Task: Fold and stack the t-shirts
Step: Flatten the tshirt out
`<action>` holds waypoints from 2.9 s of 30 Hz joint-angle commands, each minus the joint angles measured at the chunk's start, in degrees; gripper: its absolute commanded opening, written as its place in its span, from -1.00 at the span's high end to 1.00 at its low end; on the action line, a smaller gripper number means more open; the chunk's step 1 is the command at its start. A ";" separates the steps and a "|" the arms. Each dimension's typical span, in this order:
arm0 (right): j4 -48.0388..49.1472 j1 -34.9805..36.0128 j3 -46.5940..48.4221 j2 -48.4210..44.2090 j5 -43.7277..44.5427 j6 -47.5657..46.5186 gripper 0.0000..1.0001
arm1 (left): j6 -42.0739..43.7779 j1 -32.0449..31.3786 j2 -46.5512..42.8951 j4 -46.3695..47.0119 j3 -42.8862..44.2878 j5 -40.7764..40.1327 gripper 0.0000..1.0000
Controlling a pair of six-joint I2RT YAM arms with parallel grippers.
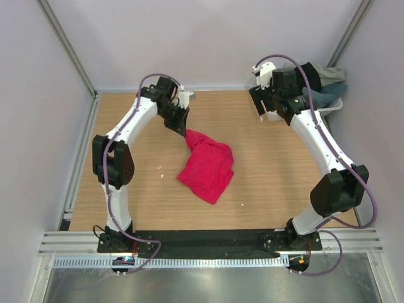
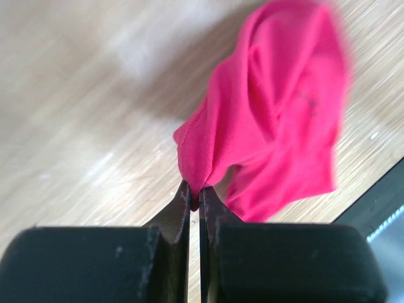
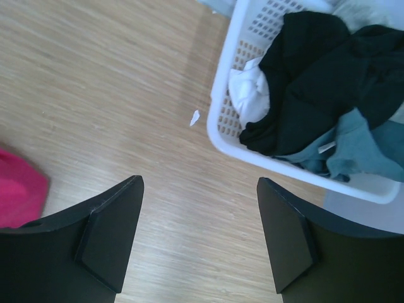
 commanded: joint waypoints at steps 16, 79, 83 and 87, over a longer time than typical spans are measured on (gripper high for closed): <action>3.37 -0.31 -3.74 -19.59 -3.43 4.23 -0.56 | 8.49 -4.15 -27.22 0.99 18.44 -1.41 1.00; -25.18 -0.14 -8.06 17.21 -31.46 -0.69 -0.37 | 0.14 1.11 4.49 7.24 -4.50 -12.13 -0.57; -27.82 -0.05 -7.62 19.67 -33.13 -1.75 -0.33 | -0.04 1.20 5.64 6.97 -4.68 -12.13 -0.54; -29.58 0.04 -7.01 21.26 -35.94 -3.59 -0.30 | -0.13 1.20 6.69 6.62 -4.68 -12.49 -0.54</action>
